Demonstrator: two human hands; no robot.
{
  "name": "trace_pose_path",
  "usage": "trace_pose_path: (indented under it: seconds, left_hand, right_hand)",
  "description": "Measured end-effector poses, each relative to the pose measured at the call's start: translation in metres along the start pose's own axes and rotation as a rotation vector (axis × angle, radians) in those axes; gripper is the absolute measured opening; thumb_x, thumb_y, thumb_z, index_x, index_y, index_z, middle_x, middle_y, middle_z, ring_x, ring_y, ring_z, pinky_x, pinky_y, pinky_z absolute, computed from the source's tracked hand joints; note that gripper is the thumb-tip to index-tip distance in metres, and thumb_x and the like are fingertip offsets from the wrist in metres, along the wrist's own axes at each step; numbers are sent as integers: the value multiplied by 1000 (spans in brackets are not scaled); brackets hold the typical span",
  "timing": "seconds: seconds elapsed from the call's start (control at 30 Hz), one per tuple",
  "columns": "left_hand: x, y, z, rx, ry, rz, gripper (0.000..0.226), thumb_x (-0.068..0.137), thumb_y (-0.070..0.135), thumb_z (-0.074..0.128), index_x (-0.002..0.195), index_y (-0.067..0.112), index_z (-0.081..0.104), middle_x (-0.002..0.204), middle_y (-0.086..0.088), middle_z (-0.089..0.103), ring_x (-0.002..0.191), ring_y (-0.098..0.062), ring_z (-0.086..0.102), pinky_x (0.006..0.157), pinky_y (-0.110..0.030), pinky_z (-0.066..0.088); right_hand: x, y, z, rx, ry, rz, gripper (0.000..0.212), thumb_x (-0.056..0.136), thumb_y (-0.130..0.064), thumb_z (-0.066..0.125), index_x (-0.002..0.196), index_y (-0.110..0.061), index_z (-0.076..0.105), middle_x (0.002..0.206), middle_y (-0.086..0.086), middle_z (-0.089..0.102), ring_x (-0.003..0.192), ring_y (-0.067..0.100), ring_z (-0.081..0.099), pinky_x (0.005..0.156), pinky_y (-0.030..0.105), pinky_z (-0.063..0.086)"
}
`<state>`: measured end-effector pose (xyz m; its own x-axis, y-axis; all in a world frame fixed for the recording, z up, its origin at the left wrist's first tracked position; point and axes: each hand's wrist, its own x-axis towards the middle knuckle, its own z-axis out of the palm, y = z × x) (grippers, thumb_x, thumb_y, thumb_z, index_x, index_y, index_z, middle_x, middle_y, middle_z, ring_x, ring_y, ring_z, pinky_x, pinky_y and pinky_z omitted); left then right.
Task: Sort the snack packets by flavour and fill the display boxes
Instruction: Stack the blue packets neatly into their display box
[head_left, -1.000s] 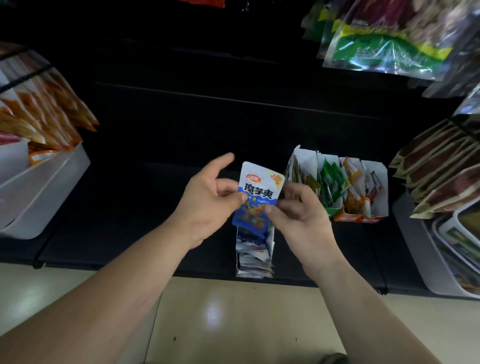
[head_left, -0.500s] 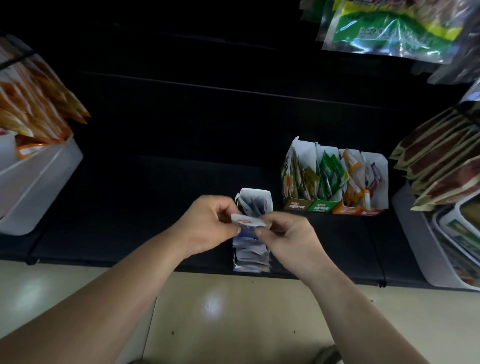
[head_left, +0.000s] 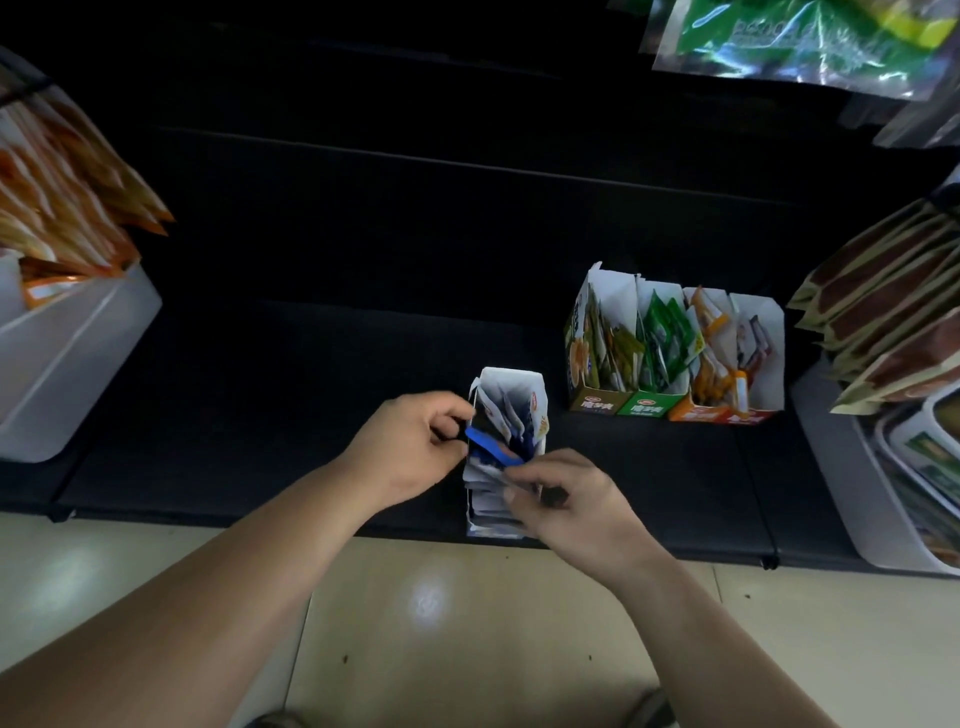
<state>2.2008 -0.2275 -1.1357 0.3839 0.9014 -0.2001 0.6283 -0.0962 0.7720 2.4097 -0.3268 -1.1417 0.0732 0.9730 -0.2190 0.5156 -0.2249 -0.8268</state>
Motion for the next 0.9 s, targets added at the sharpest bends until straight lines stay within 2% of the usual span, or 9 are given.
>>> trace_pose_path:
  seconds: [0.13,0.3,0.4,0.47,0.6,0.63,0.7,0.8,0.9]
  left_hand:
    - [7,3,18,174,6,90,35,92,18,75,125,29,73,104,11,60,83,-11,64,82,-34,57]
    - [12,9,19,245,108,176,11,97,28,69,103,27,78,102,12,55,85,-8,58,77,-32,54]
    - [16,23,6,47,104,108,10,102,29,61,96,28,69,94,13,61,82,-2,59,70,-18,45]
    - [16,32,-2,-106,57,25,11,106,32,56,99,29,64,93,10,70,85,-2,66,66,-14,48]
    - [11,38,-6,-241,54,12,13,107,32,54,102,26,65,98,8,77,93,-5,72,77,-34,64]
    - [10,39,-6,-257,60,18,13,107,31,54,102,26,65,98,8,77,92,-6,72,77,-36,64]
    - [7,43,-7,-286,59,32,13,107,29,55,103,24,66,97,7,78,91,-10,74,73,-33,64]
    - [-1,47,-9,-396,0,36,13,106,24,57,102,20,70,97,3,78,93,-20,75,77,-33,64]
    - [-12,52,-15,-511,-168,15,11,99,15,67,99,16,78,103,-11,77,106,-31,72,97,-43,60]
  right_hand:
    - [5,7,2,-215,-29,83,21,98,-48,61,114,-44,74,106,-14,47,105,9,54,93,32,51]
    - [1,8,3,-260,-138,201,36,101,-59,48,134,-51,61,112,-12,41,112,10,52,102,33,48]
    - [3,6,2,-154,39,156,20,99,-43,63,115,-38,73,111,-7,53,95,7,62,90,27,53]
    - [7,-2,-2,-85,167,148,11,95,-32,70,106,-34,71,108,-6,61,89,6,64,82,25,55]
    - [12,-25,-11,136,247,164,15,96,-30,71,109,-36,68,89,-6,71,78,5,68,72,26,57]
    - [12,-33,-13,210,250,202,9,98,-34,68,106,-34,71,85,-4,73,74,5,68,72,30,60]
    - [11,-45,-14,381,230,322,22,104,-43,57,99,-30,73,85,2,75,70,11,70,73,35,62]
    - [9,-52,-16,504,175,424,34,105,-55,47,105,-31,71,92,5,79,80,18,78,79,37,65]
    - [8,-53,-21,692,165,494,36,99,-50,64,111,-17,72,95,11,80,87,24,79,86,41,64]
